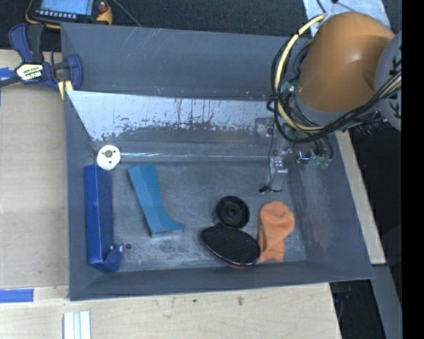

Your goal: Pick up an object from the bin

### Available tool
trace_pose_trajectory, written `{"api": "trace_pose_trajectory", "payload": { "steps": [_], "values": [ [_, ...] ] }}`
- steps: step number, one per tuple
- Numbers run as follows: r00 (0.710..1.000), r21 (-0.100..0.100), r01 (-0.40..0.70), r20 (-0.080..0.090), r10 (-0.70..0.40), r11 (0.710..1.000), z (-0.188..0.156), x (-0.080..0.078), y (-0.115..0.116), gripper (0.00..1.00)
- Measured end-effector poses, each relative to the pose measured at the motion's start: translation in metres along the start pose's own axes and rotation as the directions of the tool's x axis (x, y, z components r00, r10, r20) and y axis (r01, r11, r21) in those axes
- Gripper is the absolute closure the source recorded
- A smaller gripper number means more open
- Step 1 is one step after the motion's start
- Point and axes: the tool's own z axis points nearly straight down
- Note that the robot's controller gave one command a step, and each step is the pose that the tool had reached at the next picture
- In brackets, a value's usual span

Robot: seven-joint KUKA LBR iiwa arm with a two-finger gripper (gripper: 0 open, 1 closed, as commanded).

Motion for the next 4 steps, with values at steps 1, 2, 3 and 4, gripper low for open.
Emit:
{"api": "trace_pose_trajectory", "payload": {
  "steps": [1, 2, 3, 4],
  "values": [
    [1.000, 0.000, 0.000, 0.009, 0.000, 1.000, -0.005, -0.001, 0.000, 0.00],
    [1.000, 0.000, 0.002, 0.017, -0.002, 1.000, 0.035, 0.005, -0.018, 0.00],
    [0.999, 0.002, 0.032, 0.012, -0.032, 0.999, 0.096, 0.014, -0.027, 0.00],
    [0.999, 0.002, 0.041, 0.010, -0.041, 0.999, 0.111, 0.016, -0.028, 0.00]
  ]
}}
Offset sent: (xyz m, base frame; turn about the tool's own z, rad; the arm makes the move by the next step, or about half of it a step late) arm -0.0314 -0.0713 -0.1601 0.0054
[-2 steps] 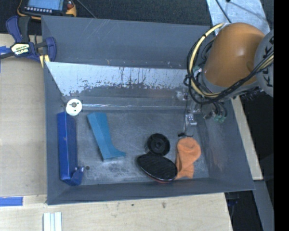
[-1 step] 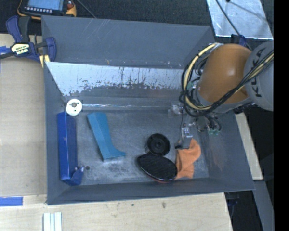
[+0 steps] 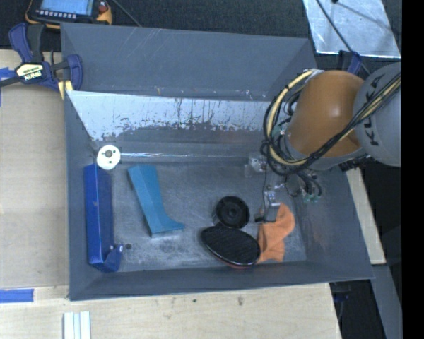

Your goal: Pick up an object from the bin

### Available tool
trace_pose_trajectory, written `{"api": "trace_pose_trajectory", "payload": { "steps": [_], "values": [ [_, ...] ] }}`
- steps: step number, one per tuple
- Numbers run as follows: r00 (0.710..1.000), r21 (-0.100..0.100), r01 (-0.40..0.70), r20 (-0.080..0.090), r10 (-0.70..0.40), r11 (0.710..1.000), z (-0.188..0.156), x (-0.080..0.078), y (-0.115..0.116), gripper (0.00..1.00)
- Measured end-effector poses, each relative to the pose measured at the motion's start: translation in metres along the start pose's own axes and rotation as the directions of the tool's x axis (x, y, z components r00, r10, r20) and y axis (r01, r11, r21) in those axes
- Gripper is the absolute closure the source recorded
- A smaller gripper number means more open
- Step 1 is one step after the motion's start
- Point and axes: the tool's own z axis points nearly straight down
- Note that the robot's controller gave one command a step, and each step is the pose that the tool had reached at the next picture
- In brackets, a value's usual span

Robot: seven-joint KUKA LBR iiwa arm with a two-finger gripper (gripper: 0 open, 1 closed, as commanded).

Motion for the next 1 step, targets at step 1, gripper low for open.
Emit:
{"api": "trace_pose_trajectory", "payload": {
  "steps": [1],
  "values": [
    [0.999, -0.003, 0.033, -0.008, -0.033, 0.999, 0.0029, 0.0062, 0.0191, 0.00]
  ]
}}
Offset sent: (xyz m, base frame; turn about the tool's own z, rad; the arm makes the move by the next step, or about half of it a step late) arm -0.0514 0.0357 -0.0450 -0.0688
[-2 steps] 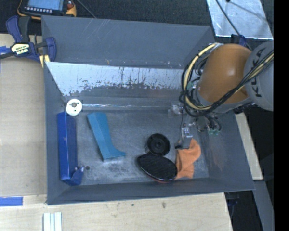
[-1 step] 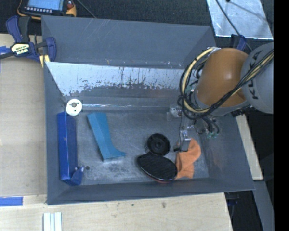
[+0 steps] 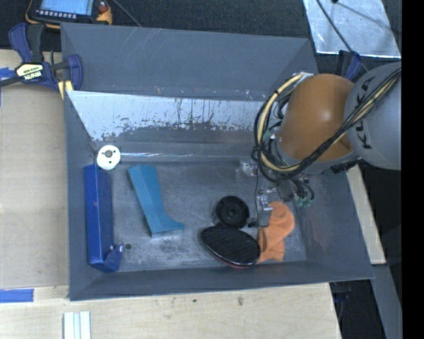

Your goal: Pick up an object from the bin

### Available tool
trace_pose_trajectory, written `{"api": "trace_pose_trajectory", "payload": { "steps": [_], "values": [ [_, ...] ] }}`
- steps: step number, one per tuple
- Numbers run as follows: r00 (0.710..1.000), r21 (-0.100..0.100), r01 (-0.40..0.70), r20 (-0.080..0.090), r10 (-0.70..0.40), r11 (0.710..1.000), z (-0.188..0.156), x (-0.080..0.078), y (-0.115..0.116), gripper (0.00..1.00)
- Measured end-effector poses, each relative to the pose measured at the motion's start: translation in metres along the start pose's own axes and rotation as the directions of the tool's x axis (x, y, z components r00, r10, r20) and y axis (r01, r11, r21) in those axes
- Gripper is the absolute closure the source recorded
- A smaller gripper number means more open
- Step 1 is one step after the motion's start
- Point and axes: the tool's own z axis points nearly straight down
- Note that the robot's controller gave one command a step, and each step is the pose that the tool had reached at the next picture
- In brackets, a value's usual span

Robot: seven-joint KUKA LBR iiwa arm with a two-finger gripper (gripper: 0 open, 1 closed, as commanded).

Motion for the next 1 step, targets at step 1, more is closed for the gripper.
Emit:
{"api": "trace_pose_trajectory", "payload": {
  "steps": [1],
  "values": [
    [1.000, 0.003, 0.020, 0.012, -0.020, 1.000, 0.0150, 0.0213, 0.0092, 0.00]
  ]
}}
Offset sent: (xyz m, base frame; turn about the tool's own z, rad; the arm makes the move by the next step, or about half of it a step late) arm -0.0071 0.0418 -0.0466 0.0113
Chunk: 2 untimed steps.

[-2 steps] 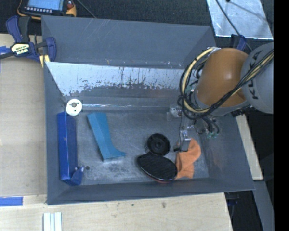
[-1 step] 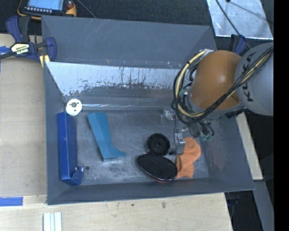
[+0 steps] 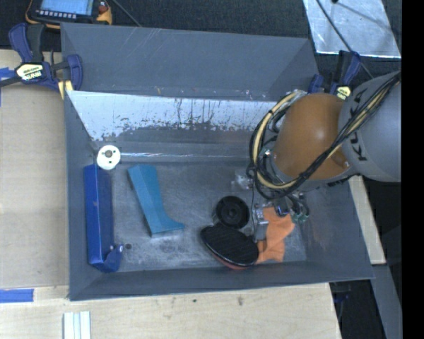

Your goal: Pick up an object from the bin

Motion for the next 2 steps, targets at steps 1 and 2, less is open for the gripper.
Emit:
{"api": "trace_pose_trajectory", "payload": {
  "steps": [1, 2],
  "values": [
    [1.000, 0.000, -0.031, -0.006, 0.031, 1.000, 0.0303, -0.0189, 0.0318, 1.00],
    [1.000, 0.000, -0.031, -0.006, 0.031, 1.000, 0.0302, -0.0189, 0.0318, 1.00]
  ]
}}
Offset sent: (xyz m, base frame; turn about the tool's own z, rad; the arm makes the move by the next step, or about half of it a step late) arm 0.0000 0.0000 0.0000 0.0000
